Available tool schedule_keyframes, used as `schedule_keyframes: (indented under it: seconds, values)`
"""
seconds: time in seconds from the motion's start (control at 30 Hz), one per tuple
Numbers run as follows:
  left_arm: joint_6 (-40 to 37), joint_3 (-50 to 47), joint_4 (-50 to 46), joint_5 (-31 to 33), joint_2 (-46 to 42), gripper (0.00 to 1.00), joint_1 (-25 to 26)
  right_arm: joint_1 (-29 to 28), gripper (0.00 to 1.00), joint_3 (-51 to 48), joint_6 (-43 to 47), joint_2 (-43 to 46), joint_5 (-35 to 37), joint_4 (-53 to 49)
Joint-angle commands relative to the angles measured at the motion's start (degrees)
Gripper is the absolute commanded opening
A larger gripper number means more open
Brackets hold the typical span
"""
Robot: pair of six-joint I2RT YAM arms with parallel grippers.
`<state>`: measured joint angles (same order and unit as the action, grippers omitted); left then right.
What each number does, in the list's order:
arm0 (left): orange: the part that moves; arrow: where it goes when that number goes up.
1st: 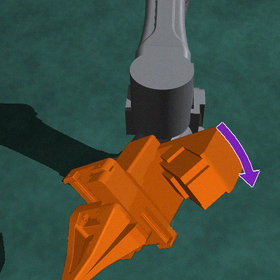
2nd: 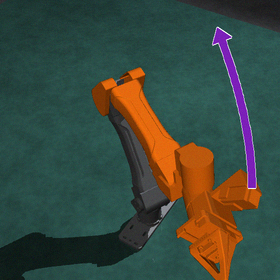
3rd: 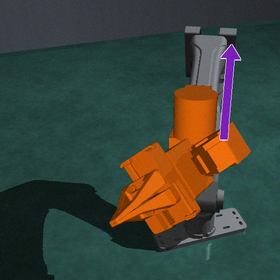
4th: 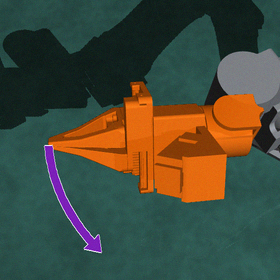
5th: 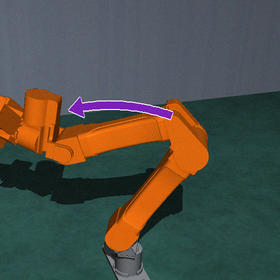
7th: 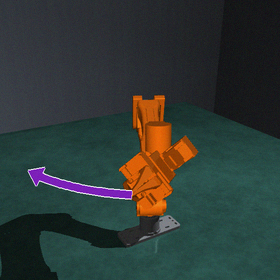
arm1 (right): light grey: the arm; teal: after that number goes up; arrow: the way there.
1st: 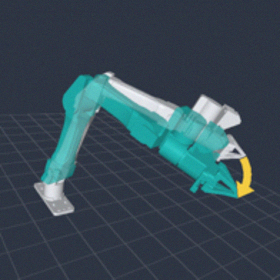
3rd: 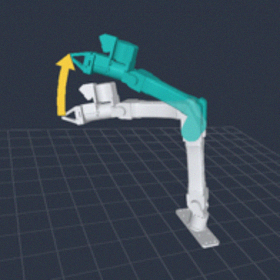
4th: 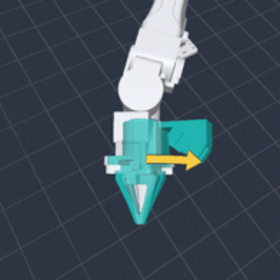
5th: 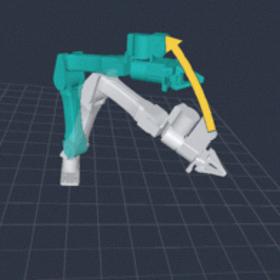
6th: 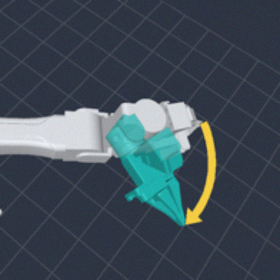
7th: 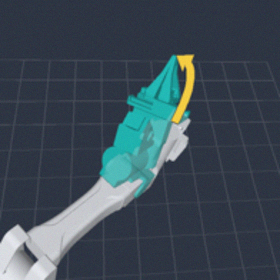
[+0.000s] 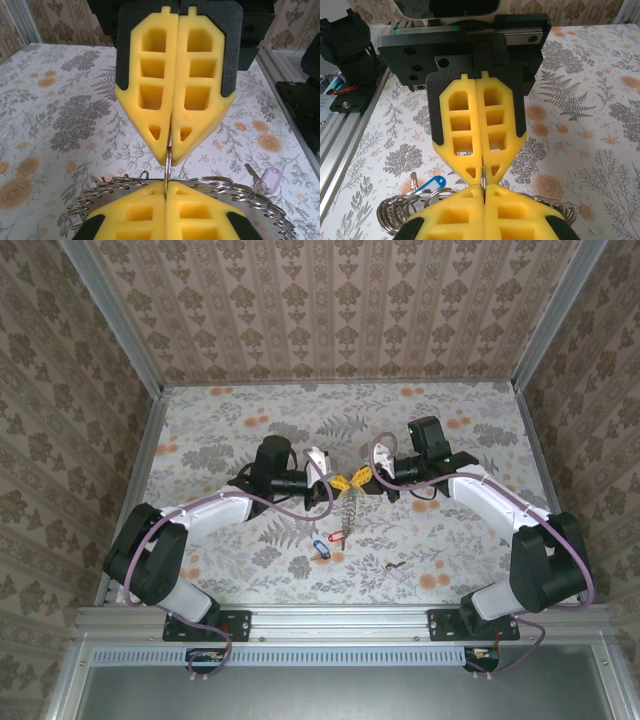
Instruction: Put the keys on the keyring
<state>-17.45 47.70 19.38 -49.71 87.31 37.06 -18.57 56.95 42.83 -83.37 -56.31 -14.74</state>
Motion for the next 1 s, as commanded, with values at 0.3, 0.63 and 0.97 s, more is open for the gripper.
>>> schedule_keyframes:
  seconds: [0.3,0.63,0.97]
  values:
    - [-7.15,1.60,-3.28,5.80,-3.64,0.00,1.70,-0.34,0.23,0.65,7.11,3.31,11.09,-7.86]
    - [-15.90,4.40,-12.99,12.48,-6.21,0.00,5.03,-2.74,0.28,0.89,12.13,7.79,16.68,-8.05]
    - [-13.98,3.59,-10.50,12.51,-6.84,0.00,5.38,-4.29,0.25,-1.21,10.84,7.79,15.81,-3.29]
